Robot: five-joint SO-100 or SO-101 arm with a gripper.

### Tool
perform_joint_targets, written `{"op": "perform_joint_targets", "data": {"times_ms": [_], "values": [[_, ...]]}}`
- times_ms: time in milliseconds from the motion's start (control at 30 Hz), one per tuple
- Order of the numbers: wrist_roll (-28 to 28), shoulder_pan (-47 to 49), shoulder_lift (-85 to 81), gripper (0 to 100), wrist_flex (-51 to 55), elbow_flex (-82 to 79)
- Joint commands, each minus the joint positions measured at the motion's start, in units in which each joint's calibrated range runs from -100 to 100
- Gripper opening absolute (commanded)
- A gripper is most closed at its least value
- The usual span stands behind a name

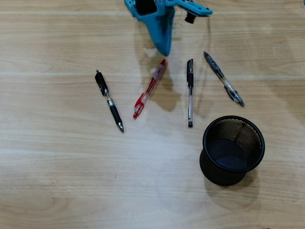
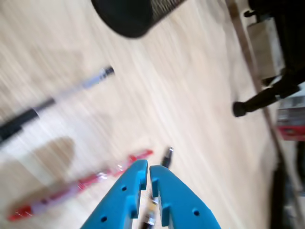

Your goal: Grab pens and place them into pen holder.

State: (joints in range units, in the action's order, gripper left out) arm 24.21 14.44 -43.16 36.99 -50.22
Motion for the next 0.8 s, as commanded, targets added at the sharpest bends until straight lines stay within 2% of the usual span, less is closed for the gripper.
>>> {"op": "perform_joint_targets", "data": {"times_ms": [0, 367, 633, 767], "values": [[2.0, 3.6, 4.2, 2, -0.5, 5.9], [3.3, 27.7, 7.4, 2, -1.1, 7.3], [11.1, 32.0, 13.9, 2, -1.2, 7.7], [19.4, 31.7, 17.0, 2, -0.4, 10.2]]}}
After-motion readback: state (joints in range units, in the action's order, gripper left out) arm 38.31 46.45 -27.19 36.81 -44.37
